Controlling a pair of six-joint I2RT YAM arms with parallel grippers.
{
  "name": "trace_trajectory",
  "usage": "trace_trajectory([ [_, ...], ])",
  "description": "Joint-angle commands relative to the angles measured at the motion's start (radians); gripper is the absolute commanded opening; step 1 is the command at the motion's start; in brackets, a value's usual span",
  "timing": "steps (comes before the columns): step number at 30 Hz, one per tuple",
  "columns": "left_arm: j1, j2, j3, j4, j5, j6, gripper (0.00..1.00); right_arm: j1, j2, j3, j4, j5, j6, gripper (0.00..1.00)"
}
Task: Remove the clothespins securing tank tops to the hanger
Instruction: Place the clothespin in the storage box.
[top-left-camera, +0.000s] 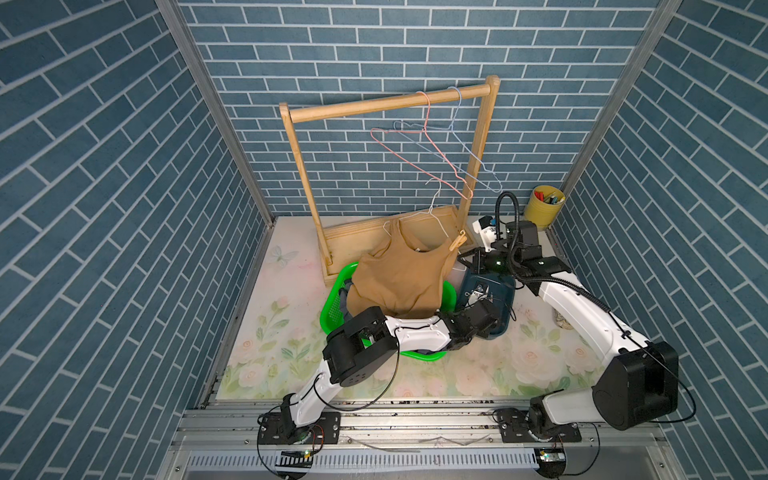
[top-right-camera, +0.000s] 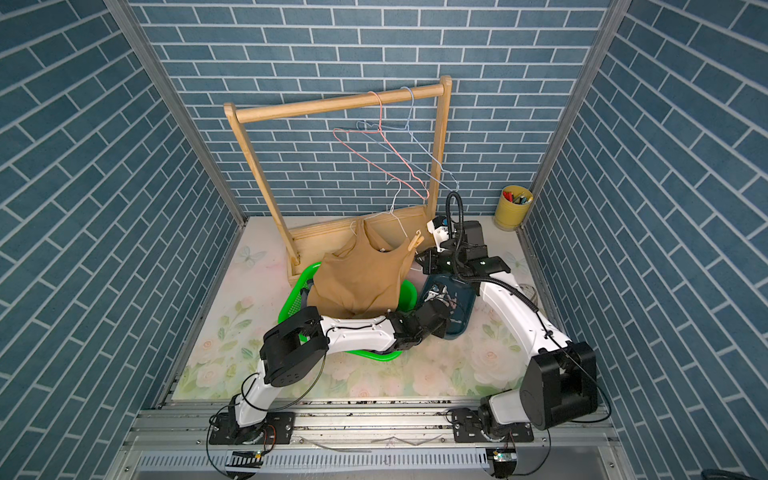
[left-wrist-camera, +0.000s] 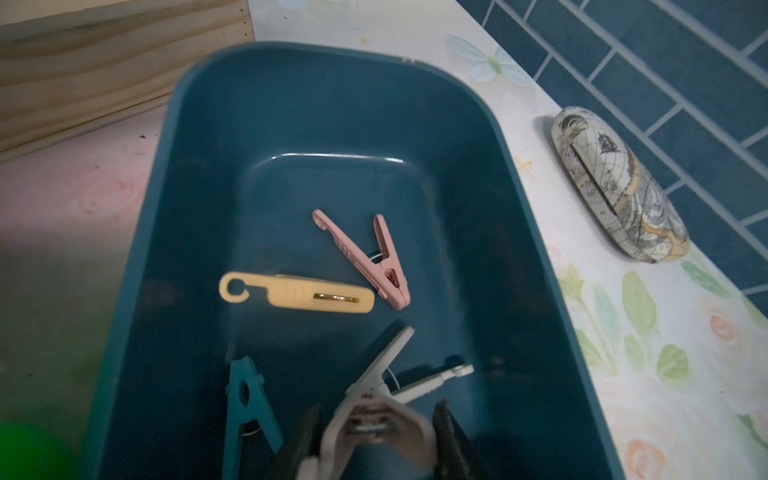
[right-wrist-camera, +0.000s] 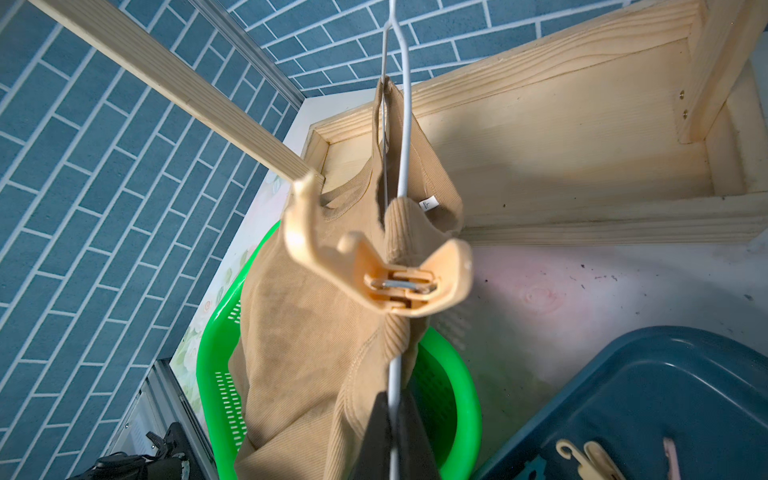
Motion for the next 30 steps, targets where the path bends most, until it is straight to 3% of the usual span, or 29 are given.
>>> trace_trajectory([
  [1,-0.010,-0.067,-0.038,-0.019,-0.007,0.010,0.58,-0.003,-0.062,-0.015,0.067,-0.025,0.026,0.00],
  [7,-0.039,-0.187,-0.032,-0.076,0.001,0.058,0.69,-0.002,-0.098,-0.008,0.044,-0.032,0.011,0.00],
  [13,-0.067,-0.302,-0.068,-0.152,-0.051,0.080,0.70,-0.003,-0.108,0.015,-0.015,-0.020,0.012,0.00],
  [22,-0.069,-0.461,-0.240,-0.206,-0.094,0.020,0.70,0.000,-0.094,-0.033,-0.020,-0.018,0.038,0.00],
  [30,-0.070,-0.539,-0.236,-0.331,-0.137,-0.021,0.70,0.000,-0.106,-0.103,0.008,-0.003,0.062,0.00],
])
